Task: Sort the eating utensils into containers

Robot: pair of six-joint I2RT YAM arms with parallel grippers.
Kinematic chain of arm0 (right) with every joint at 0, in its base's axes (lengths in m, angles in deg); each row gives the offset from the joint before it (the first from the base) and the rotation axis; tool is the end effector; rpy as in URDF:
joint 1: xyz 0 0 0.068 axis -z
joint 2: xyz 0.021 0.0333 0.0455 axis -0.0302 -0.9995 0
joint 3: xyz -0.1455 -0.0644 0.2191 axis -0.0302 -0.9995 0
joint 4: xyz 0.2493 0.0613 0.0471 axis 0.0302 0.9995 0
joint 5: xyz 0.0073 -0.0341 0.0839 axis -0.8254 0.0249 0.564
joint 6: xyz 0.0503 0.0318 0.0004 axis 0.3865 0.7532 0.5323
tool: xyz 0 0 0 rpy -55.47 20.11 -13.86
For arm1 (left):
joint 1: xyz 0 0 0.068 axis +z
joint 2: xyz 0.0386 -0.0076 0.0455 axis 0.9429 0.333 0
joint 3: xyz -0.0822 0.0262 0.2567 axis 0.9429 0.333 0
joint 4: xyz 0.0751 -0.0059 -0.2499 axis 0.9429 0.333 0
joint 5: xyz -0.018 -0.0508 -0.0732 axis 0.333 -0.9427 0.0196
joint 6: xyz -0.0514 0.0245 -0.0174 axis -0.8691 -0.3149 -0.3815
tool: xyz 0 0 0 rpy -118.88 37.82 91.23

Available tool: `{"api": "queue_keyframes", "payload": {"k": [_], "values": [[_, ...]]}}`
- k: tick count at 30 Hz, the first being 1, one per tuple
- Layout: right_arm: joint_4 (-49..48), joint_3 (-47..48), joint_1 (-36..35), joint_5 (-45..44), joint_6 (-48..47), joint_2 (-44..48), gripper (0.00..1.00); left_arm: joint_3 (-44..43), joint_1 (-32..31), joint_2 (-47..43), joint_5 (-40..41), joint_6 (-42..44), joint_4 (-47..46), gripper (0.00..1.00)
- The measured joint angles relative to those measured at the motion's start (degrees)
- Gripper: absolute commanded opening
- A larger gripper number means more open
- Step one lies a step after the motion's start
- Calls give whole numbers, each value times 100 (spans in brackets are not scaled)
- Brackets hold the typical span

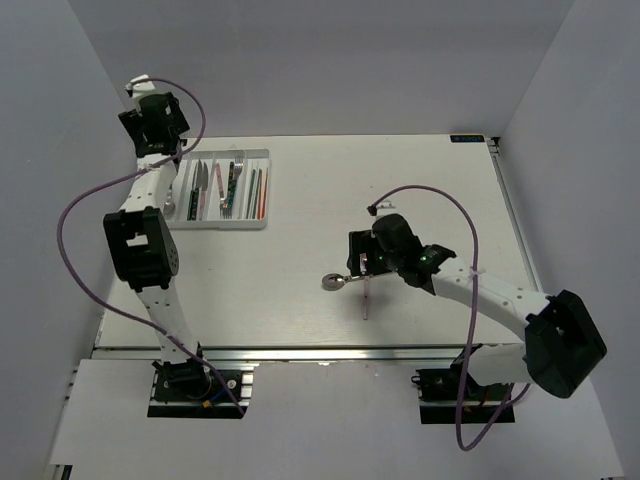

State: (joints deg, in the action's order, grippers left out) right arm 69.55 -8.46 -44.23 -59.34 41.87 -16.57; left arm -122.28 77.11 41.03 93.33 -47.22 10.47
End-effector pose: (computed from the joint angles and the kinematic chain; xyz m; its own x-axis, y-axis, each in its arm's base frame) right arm 0.2112 0.1839 0.2289 -0.6561 -0.0559 -0.7526 -0.3335 0.9161 0.2227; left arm 0.5030 0.0769 0.2983 -0.2449 -0.1368 -0.9598 -0.5466 0.8371 0.0202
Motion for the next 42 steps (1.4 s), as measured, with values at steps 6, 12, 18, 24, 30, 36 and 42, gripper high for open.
{"api": "queue_keyframes", "payload": {"k": [6,12,18,24,30,36,42], "values": [[481,680,199,42,-863,-890,84,1338,-39,-1939,-1416,-1838,111,98],[903,933,223,708,-2312,-1217,79,3853,-667,-3602,-2341,-2708,-66,98],[962,1005,131,866,-3526,-1342,73,4854,-1357,-4538,-2669,-2459,992,98],[1156,1349,35,1012,-4422,-1954,58,5193,-1353,-5949,-2599,-1672,1683,98],[1187,1576,-280,796,-4819,-2452,49,5899,-1349,-6432,-2341,-1311,1849,98],[1224,1657,-376,636,-4898,-2798,35,5960,-1349,-6290,-2310,-1174,2015,98],[1217,1659,-378,391,-4942,-2809,17,5960,-1349,-6325,-2295,-1128,2015,98]]}}
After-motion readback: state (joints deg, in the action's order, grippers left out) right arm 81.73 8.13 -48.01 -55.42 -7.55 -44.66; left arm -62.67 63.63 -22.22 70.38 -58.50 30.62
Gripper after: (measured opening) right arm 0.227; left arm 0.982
